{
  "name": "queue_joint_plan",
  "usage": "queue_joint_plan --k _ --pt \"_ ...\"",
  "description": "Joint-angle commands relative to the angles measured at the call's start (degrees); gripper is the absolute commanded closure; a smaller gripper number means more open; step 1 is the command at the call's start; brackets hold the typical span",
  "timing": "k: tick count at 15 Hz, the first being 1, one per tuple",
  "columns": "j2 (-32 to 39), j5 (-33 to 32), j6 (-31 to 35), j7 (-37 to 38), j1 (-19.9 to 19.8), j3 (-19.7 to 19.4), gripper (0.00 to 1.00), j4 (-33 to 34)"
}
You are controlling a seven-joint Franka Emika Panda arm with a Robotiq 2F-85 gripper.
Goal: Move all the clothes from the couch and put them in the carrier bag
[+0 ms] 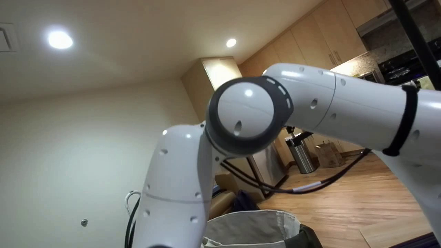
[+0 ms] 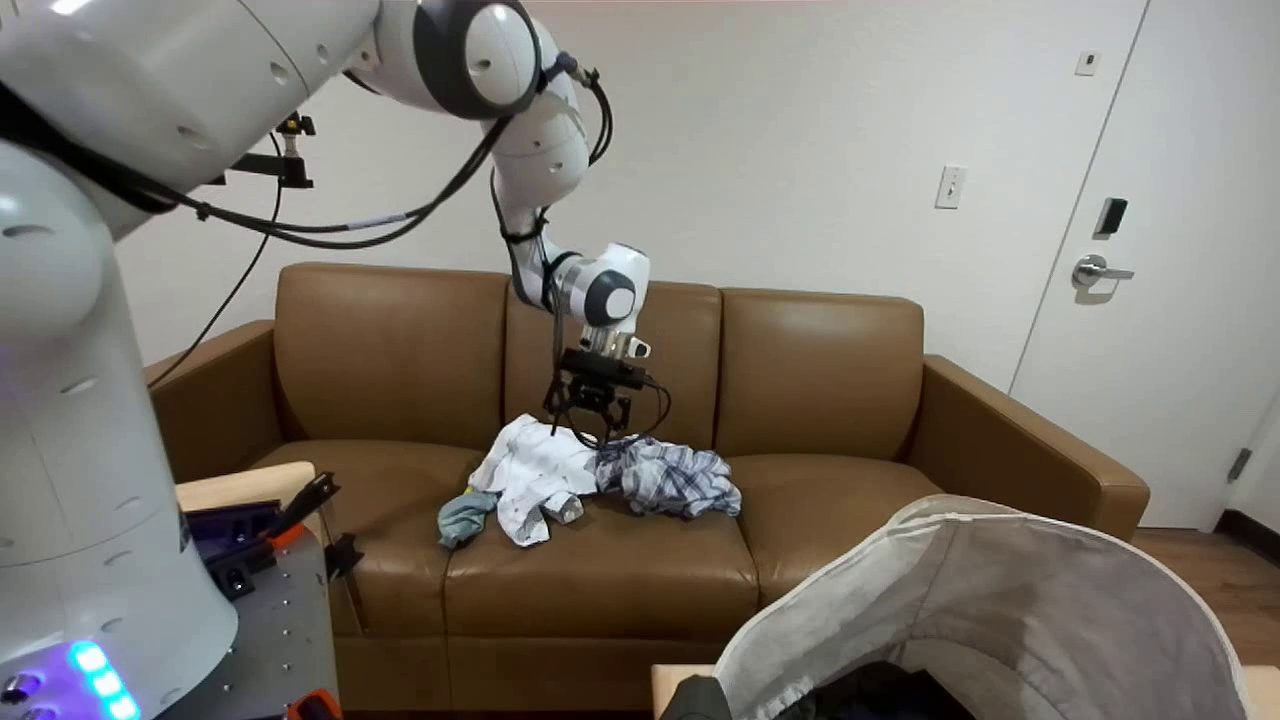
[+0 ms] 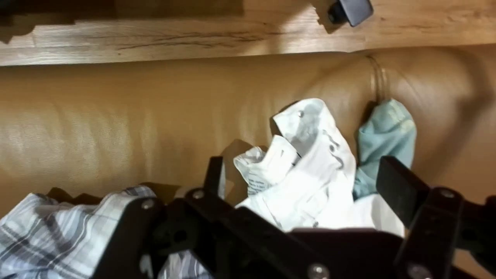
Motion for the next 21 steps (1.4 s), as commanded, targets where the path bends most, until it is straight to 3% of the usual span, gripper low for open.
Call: queue_joint_plan --k 1,3,4,7,10,15,18,21 --pt "9.8 -11.2 1.5 4.7 6.8 -4.4 0.00 10.3" --pt "13.4 -16.4 2.3 6.9 10.1 -6.6 0.00 15.0" --pt "10.5 -13.8 1.6 5.4 6.4 -3.6 0.00 10.1" --pt "12.1 -14.3 1.5 5.9 7.4 -3.6 0.00 11.6" --pt "12.1 -20.8 13.5 6.9 9.2 -7.5 0.00 10.1" --pt "16.2 -27.0 31.3 2.3 6.7 -8.6 0.00 12.6" --pt "22.5 -27.0 38.6 -5.5 1.4 -4.0 0.00 18.1" --pt "30.8 -27.7 35.0 -18.1 -7.2 8.1 0.00 26.2"
